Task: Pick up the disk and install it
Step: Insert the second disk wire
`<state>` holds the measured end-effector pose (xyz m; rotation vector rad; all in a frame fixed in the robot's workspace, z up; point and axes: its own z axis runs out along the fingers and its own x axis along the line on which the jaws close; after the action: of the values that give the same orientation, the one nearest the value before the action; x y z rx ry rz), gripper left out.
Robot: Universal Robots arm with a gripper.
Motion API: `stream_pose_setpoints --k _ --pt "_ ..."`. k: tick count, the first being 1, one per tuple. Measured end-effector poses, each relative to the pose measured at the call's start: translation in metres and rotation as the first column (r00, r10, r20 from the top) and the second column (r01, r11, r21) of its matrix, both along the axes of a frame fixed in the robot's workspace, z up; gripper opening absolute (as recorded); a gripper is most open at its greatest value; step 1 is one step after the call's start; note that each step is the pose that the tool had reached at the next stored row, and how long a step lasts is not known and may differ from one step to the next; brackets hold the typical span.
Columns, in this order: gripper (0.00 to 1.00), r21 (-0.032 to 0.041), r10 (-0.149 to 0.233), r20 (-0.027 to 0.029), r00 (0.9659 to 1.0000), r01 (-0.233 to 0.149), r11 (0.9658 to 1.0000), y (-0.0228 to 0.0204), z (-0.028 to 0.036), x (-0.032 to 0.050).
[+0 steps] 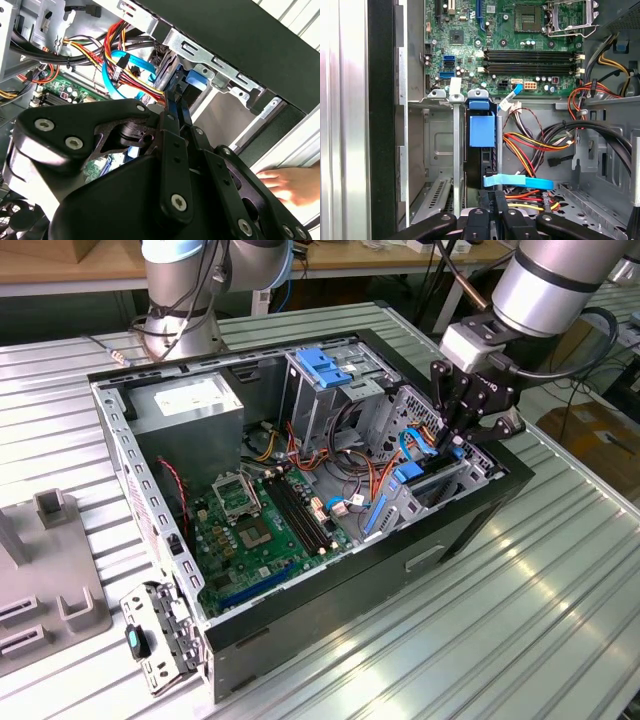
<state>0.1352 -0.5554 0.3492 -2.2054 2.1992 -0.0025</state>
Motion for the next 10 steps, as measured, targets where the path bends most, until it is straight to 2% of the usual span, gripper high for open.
stream_pose_setpoints --k 10 --pt "0.16 0.0009 0.000 -0.0001 1.0000 0.000 1.0000 0.0000 -0.0031 0.0000"
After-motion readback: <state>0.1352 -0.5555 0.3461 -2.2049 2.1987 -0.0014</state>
